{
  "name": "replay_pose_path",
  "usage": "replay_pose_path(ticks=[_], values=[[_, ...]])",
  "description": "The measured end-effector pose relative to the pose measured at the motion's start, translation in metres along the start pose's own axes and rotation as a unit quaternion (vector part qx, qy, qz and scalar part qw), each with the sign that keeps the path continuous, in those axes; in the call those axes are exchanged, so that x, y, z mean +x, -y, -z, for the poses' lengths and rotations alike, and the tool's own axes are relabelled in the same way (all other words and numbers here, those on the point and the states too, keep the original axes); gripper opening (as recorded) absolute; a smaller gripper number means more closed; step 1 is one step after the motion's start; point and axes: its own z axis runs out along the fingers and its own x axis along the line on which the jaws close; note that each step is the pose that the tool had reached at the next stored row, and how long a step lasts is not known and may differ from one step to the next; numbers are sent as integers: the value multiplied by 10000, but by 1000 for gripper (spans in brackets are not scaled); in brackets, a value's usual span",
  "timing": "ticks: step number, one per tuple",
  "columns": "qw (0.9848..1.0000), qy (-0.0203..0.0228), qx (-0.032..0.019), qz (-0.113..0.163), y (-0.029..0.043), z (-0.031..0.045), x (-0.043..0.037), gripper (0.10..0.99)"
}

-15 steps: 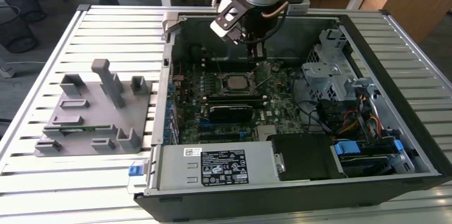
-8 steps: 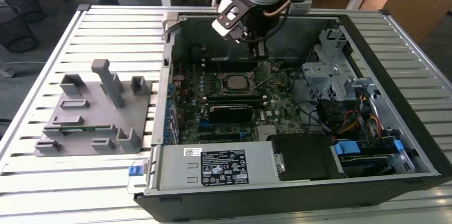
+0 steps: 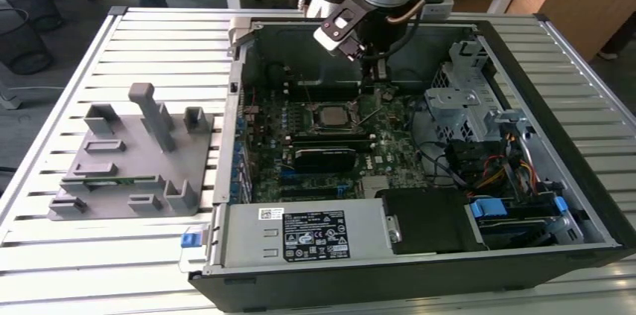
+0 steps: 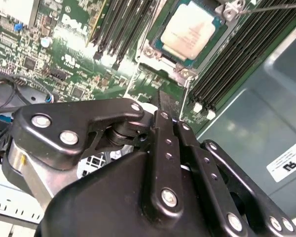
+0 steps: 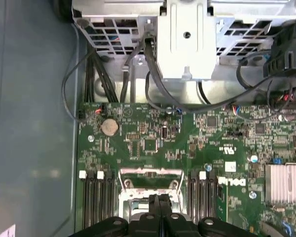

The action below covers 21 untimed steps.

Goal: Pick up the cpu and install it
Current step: 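Close the cpu cover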

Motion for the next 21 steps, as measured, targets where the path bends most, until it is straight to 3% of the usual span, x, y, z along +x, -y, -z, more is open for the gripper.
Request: replay_pose_path(ticks=[21], values=[[10000, -1, 0, 15, -150, -47, 13, 106]])
